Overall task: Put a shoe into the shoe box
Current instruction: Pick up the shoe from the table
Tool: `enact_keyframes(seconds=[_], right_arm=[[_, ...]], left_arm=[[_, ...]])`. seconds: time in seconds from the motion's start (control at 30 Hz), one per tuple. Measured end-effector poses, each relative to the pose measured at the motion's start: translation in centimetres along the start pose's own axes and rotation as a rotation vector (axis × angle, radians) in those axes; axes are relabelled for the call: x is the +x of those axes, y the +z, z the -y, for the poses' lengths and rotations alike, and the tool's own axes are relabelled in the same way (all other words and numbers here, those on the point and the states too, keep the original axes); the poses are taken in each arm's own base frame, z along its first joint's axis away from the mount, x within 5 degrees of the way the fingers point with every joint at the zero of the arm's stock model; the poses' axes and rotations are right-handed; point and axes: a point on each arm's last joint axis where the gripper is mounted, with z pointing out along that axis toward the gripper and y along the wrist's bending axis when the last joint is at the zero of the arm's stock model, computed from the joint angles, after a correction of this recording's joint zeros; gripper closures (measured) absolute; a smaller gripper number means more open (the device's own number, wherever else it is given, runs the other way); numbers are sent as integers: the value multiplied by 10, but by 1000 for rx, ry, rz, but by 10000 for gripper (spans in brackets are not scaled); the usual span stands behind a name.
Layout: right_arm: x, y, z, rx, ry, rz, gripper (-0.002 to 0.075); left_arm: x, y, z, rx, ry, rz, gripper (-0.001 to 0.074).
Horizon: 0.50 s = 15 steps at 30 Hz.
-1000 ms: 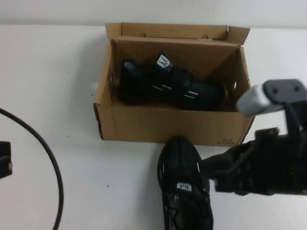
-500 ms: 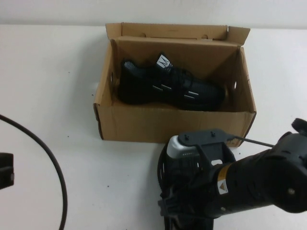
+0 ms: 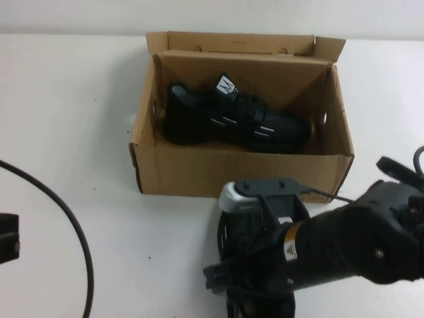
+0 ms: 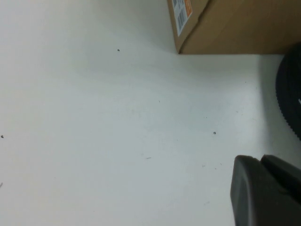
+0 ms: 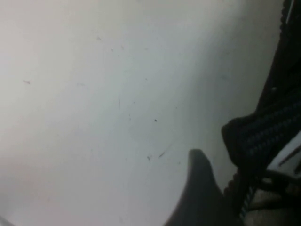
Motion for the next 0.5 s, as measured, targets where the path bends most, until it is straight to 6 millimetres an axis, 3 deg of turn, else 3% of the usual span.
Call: enact_keyframes(seconds=[0.3,0.5], right_arm=[[-23,-29,-32,-48,-90,-3,333],[-7,-32,-52,-77,-171,-62,333]], left_arm=[[1,0,0,1,0,-13,736],[2,0,0,2,0,-25,736]])
